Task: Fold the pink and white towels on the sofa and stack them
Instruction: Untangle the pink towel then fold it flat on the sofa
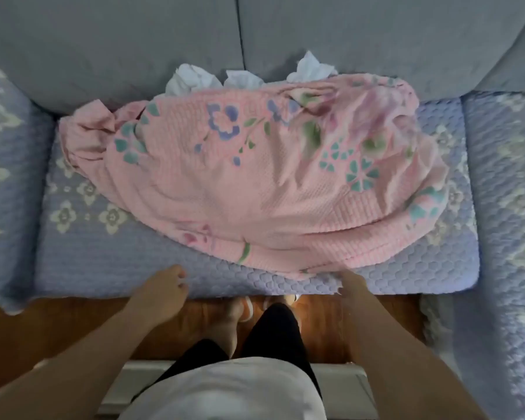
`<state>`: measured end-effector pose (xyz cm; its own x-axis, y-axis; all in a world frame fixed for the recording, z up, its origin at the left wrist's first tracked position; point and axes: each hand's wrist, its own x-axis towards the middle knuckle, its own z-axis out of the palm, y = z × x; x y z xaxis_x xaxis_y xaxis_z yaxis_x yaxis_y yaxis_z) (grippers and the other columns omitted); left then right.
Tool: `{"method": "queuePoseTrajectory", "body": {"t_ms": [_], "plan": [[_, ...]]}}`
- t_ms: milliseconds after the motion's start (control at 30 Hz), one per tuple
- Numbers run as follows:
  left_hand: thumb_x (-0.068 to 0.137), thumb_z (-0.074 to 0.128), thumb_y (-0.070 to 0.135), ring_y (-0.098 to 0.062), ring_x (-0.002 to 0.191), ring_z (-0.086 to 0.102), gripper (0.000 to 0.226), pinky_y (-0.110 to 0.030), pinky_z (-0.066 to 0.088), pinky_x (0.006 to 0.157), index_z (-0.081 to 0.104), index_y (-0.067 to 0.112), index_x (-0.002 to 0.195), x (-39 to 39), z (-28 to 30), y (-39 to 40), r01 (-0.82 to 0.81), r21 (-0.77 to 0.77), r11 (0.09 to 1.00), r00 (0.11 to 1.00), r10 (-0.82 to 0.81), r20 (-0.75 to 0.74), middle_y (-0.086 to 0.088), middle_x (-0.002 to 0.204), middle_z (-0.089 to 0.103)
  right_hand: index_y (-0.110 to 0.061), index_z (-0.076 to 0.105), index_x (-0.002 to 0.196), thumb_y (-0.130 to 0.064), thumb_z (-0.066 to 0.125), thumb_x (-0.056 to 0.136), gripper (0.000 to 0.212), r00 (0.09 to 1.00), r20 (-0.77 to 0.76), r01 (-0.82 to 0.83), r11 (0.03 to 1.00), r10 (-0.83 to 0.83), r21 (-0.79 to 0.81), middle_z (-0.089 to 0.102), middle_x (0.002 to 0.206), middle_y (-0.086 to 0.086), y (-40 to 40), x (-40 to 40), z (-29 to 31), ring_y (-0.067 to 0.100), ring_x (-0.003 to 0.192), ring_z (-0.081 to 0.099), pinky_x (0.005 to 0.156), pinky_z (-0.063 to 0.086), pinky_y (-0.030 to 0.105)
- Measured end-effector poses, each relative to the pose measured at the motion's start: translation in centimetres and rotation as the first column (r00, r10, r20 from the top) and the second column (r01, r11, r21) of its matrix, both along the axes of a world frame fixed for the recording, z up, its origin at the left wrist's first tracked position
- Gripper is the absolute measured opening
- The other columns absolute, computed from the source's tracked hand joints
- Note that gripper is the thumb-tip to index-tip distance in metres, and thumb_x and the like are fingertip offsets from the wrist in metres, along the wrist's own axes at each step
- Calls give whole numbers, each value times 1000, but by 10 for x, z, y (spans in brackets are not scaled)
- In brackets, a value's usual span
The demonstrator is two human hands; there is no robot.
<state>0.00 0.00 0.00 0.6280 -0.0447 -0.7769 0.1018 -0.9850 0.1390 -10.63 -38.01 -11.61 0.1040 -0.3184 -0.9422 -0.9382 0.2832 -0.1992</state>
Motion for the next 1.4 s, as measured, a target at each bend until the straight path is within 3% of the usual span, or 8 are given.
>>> {"method": "queuePoseTrajectory", "body": {"t_ms": [133, 400, 500, 800, 900, 1100, 1267, 1400], "plan": [[96, 51, 15, -20, 98, 60, 8, -28, 40, 79, 55, 22, 96, -35, 6, -28, -28, -54, 998, 999, 29, 18, 4, 93, 58, -17, 60, 105, -19, 50, 100, 11, 900, 89, 409, 898, -426, 161, 59, 103, 1, -15, 5, 4, 13, 90, 58, 103, 45, 41], [93, 49, 28, -4, 87, 63, 16, -23, 47, 82, 61, 29, 83, -64, 69, -91, -4, -245, 969, 986, -37, -163, 15, 85, 67, -1, 60, 94, -6, 51, 98, 11, 631, 118, 633, 596, -767, 494, 67, 93, 15, -9, 38, 154, 24, 92, 64, 82, 58, 39], [96, 43, 33, -16, 91, 67, 28, -38, 51, 92, 65, 16, 92, -55, 100, -133, -37, -392, 919, 988, -24, -150, -3, 96, 72, -1, 61, 99, -5, 58, 98, 5, 626, 194, 588, 621, -755, 518, 66, 101, 18, -1, 35, 232, 29, 98, 65, 72, 63, 40], [83, 68, 54, 22, 121, 26, 81, 0, 21, 103, 28, 28, 148, -17, 167, -210, 92, -598, 796, 916, 168, 365, 11, 139, 28, 4, 61, 88, -2, 62, 94, 9, 614, 470, 387, 760, -635, 522, 54, 59, 10, 45, 69, 425, 27, 68, 67, 84, 60, 47], [83, 44, 63, -19, 141, 36, 76, -37, 30, 117, 34, 29, 150, 3, 174, -211, 143, -460, 876, 805, 168, 569, 1, 152, 38, 0, 59, 88, -5, 61, 95, 8, 602, 440, 317, 705, -666, 634, 58, 65, 13, 54, 74, 460, 35, 80, 70, 85, 59, 50], [98, 48, 32, -12, 105, 63, 24, -31, 49, 95, 64, 20, 110, 8, 213, -179, 50, -797, 602, 771, 484, 414, 8, 111, 70, -4, 59, 77, -9, 59, 97, 20, 588, 442, 300, 690, -677, 658, 58, 61, 9, 33, 96, 475, 23, 68, 66, 75, 62, 40], [104, 52, 25, 1, 70, 53, 21, -15, 44, 65, 59, 20, 85, 7, 288, -150, 33, -838, 545, 895, 357, 268, 18, 74, 63, -8, 53, 73, -15, 61, 97, 26, 585, 449, 382, 717, -676, 583, 45, 59, 2, 8, 126, 450, 13, 57, 48, 63, 47, 29], [102, 54, 23, 4, 89, 64, 13, -15, 50, 80, 65, 29, 100, 21, 340, -146, -1, -907, 422, 870, 447, 207, 20, 98, 71, -7, 67, 91, -11, 57, 99, 14, 520, 750, 146, 908, -408, 393, 65, 78, 7, 21, 125, 444, 21, 73, 62, 73, 52, 30]]}}
